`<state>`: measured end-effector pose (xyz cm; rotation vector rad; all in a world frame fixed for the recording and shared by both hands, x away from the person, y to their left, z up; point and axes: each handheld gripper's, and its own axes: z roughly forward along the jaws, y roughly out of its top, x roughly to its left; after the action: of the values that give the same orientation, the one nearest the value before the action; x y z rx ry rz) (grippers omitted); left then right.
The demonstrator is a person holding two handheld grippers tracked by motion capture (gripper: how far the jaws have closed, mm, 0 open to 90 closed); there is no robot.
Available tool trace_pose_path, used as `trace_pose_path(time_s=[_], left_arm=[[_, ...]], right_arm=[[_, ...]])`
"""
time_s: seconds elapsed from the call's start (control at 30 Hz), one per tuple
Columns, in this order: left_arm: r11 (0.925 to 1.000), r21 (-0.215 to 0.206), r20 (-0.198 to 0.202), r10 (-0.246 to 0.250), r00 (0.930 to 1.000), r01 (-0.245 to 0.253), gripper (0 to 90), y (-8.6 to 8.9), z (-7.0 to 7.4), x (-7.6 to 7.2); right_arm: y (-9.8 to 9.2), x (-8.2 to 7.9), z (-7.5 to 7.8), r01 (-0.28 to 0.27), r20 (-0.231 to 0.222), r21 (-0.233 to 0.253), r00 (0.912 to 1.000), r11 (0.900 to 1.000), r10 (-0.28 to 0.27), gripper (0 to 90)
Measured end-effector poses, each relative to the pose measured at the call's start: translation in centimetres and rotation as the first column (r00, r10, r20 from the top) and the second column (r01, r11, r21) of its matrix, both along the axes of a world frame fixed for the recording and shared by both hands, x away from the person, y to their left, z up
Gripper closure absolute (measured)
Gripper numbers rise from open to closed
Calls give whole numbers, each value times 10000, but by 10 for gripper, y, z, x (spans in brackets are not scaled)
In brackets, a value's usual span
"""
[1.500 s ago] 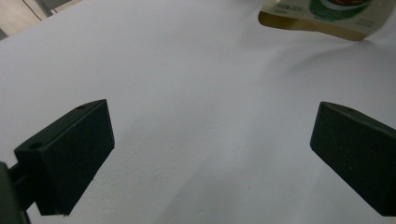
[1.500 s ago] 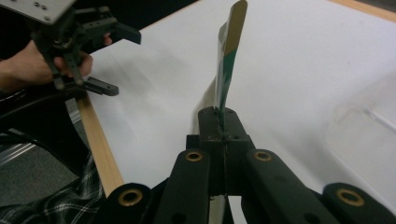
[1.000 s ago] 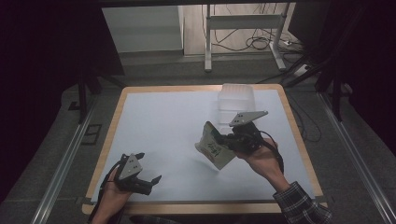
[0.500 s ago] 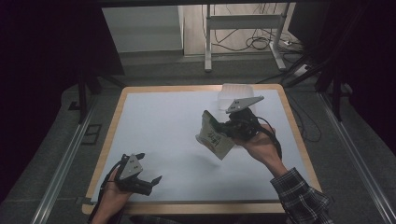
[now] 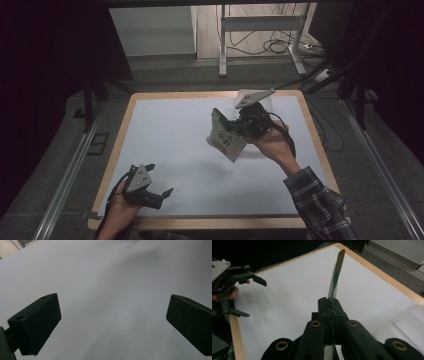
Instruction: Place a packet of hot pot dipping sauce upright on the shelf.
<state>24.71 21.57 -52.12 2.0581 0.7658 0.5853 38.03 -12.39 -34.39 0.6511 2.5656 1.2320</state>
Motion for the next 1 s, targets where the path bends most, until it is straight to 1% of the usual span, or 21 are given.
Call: trace_pose_path(time_s=[0.3,0.53,0.7,1.0], left_arm=[[9997,-256,-223,-13,9998,7,0,1,0,1],[9997,-261,-257,-2,9997,-5,0,1,0,1],[9996,-266,-272,6,9996,-13,0,1,0,1],[9998,-181,-295,-10,9996,5,0,0,0,1]], right_arm=[[5,17,11,210,110,107,9997,9997,-212,894],[9,34,20,419,213,207,9989,9989,-423,894],[10,46,25,584,310,150,9978,9982,-589,894],[4,69,29,1025,526,80,9933,9947,-1028,894]])
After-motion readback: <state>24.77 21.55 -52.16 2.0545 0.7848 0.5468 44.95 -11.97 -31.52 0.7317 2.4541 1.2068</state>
